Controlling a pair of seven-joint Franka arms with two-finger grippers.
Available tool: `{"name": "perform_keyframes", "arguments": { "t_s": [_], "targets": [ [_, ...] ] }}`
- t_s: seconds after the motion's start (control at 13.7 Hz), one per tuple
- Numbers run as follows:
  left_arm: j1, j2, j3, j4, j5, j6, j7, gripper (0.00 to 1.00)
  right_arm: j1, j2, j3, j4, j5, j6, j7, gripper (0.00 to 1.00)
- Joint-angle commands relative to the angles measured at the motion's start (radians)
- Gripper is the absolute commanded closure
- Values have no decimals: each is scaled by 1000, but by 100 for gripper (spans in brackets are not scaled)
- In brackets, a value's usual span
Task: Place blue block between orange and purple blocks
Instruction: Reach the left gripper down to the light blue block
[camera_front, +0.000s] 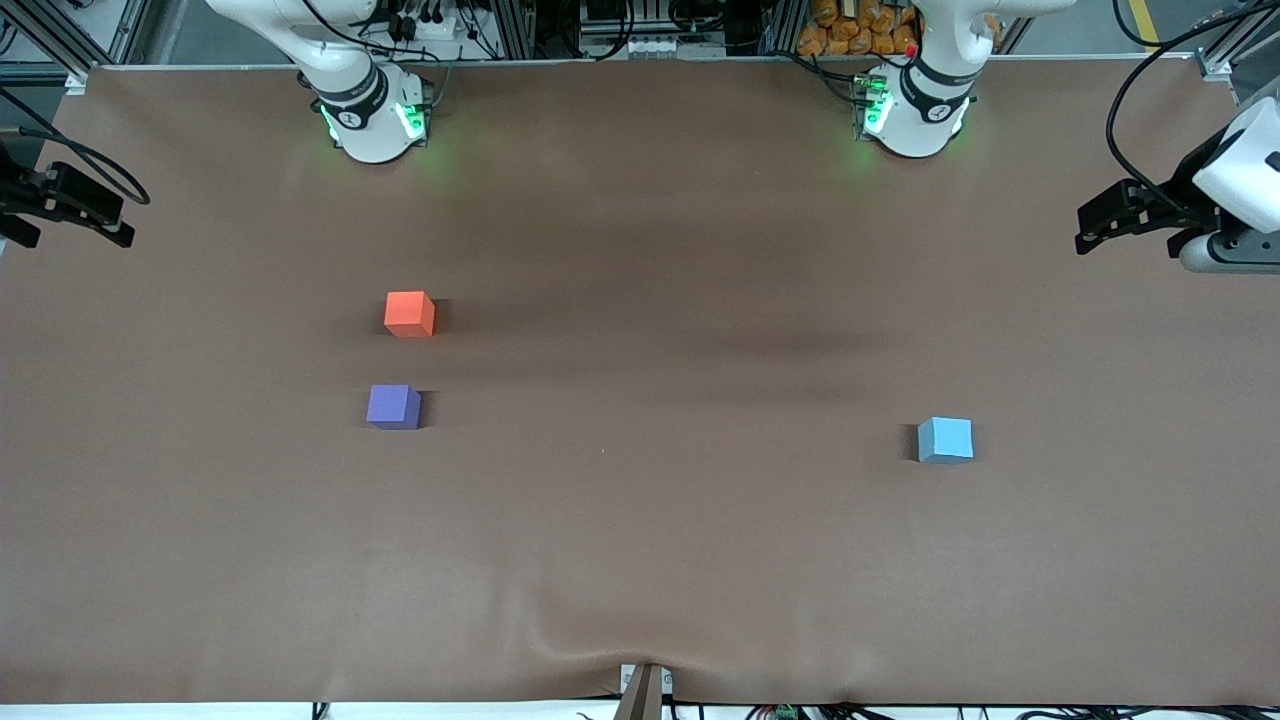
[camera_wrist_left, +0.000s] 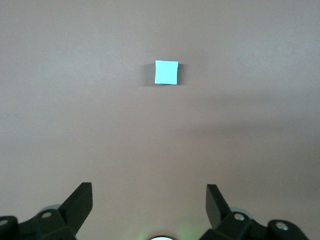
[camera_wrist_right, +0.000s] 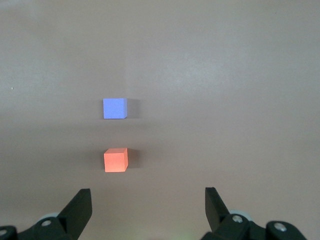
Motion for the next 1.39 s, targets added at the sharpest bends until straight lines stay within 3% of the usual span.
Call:
{"name": "perform_keyframes", "arguments": {
  "t_s": [0.0,0.15,0.44,0.95,1.09,1.31],
  "targets": [
    [-2,6,7,8,-14,0,21,0,-27,-12,14,-5,20,-12,2,0],
    [-5,36,5,34,-14,0,7,0,-27,-12,14,-5,20,-12,2,0],
    [-15,240,5,72,-19,26,-72,0,-31,-12,15,-5,21,-11,2,0],
    [-2,639,5,57,20,420,-85,0,-37,-10,14,-5,35,-9,0,0],
    [-20,714,5,54,14,521,-95,0,-54,-10,10,-5,63,-9,-1,0],
    [-28,748,5,49,20,578,-128,0,-54,-10,10,-5,61,-12,-3,0]
  ]
}}
